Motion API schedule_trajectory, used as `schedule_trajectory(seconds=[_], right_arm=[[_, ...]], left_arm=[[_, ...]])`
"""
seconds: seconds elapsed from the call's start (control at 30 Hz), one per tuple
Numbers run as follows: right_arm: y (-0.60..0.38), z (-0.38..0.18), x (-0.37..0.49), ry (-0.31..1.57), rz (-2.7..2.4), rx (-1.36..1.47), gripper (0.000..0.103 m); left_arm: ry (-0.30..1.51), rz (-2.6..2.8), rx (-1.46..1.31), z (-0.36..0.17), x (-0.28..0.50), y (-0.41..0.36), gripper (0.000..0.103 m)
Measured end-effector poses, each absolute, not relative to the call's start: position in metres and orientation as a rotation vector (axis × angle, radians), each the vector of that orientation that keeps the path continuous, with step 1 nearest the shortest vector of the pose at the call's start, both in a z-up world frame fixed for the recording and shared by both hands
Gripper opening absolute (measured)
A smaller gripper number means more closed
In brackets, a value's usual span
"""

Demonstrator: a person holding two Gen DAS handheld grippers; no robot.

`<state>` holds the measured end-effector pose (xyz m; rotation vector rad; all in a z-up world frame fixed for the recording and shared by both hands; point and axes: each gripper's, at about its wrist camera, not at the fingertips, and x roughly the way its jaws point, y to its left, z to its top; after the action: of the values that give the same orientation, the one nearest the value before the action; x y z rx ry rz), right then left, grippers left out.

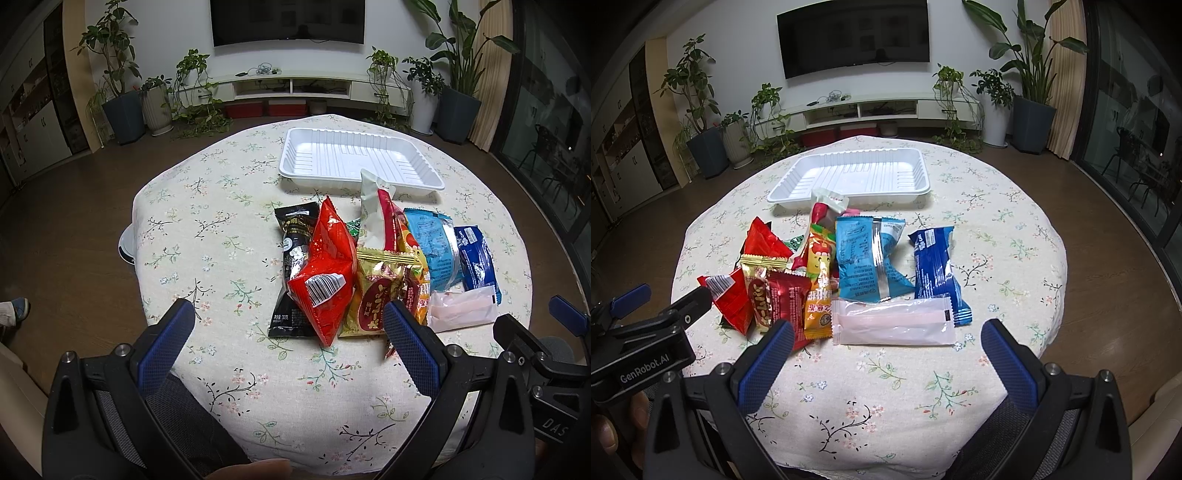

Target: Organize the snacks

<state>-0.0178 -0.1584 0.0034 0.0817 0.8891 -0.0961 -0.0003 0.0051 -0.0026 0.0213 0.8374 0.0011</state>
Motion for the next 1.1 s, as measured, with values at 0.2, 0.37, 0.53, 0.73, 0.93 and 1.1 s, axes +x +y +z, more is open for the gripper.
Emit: schedule_trajectory(seconds=[0.2, 0.37, 0.53, 0.73, 0.93, 1.1], right_arm=[[-0.159, 0.004, -0.018, 0.888, -0.096, 0.084, 0.103], [-0.159, 0.004, -0.018, 0.888, -0.095, 0.087, 0.103], [-0.158, 0.005, -0.02, 0.876, -0.087, 0.111, 0.103], [-0.167, 0.011, -0.024, 0.819, -0.081, 0.158, 0.103], [-0.184, 0.013, -0.022, 0.794, -0.077, 0.26, 0.103], [-0.188, 0.012, -0.021, 0.8, -0.03, 0.227, 0.103]], left_arm=[[0.836, -0.003, 0.006, -0.004, -0.003, 0.007, 0.103], [0.825, -0.034, -0.047, -0.004, -0.003, 0.018, 0.103], [0.849, -0.157, -0.077, -0.011, -0.002, 0.027, 0.103], [0.931, -0.144, 0.057, -0.042, -0.018, 0.025, 0.103], [0.99, -0.126, 0.027, -0.057, -0.022, 0.034, 0.103], [1.009, -0.137, -0.015, -0.051, -0.003, 0.05, 0.103]])
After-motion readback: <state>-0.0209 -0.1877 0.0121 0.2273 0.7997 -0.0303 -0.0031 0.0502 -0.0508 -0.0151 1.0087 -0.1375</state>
